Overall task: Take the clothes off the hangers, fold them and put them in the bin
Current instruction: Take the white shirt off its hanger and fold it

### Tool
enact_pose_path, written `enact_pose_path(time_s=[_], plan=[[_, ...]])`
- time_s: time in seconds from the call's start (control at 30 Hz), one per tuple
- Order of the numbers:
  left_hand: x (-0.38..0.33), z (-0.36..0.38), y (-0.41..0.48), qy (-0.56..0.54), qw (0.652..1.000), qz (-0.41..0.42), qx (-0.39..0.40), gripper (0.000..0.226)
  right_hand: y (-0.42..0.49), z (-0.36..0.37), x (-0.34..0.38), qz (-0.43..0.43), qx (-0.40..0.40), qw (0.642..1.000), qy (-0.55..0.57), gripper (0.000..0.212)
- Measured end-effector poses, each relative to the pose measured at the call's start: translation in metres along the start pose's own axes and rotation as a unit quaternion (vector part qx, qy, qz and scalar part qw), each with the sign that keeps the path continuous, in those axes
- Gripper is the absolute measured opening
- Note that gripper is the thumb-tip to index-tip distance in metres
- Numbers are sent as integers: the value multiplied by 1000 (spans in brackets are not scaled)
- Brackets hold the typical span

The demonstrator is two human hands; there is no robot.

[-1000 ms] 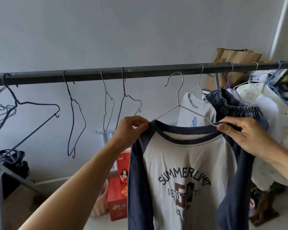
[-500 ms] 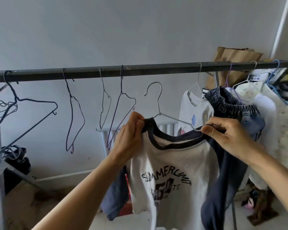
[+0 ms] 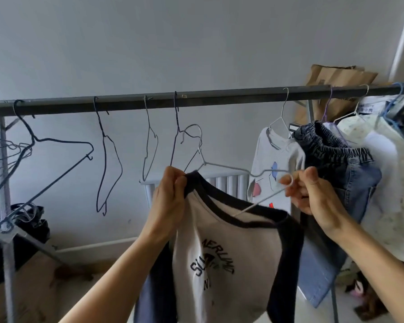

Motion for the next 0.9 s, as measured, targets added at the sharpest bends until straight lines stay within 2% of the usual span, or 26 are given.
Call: enact_pose_path(time_s=[0.03, 0.07, 0.17, 0.2, 0.37, 0.53, 0.63, 0.73, 0.9], plan=[[0, 5, -1, 1, 1000, 1, 10, 19, 3, 4, 2, 1, 16, 1000, 22, 74], [1, 10, -3, 0, 1000, 1, 19, 19, 5, 8, 6, 1, 30, 999, 30, 69], [6, 18, -5, -14, 999, -9, 35, 18, 10, 16, 16, 6, 53, 997, -49, 18], [10, 19, -5, -19, 999, -14, 36, 18, 11, 16, 16, 8, 56, 996, -68, 14], [27, 17, -1, 5, 999, -46, 18, 24, 16, 8, 13, 16, 46, 994, -94, 17], [42, 5, -1, 39, 997, -66, -17, 19, 18, -29, 16, 16, -15, 996, -88, 16], [49, 2, 0, 67, 995, -68, -12, 22, 22, -58, 28, 3, -86, 990, -113, 20], [47, 7, 4, 97, 992, -75, 12, 20, 35, -62, 49, -24, -150, 968, -200, 16], [38, 10, 11, 90, 993, -68, 34, 18, 84, -25, 72, -44, -187, 924, -331, 24]])
Point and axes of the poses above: each hand's wrist, its own y-axis towards the middle knuckle, its own z-axis out of the palm, x = y × z, the point moved 8 cm from there along y, towards the middle knuckle, and after that the axes turned 15 degrees about x, right-handed, at the moved point
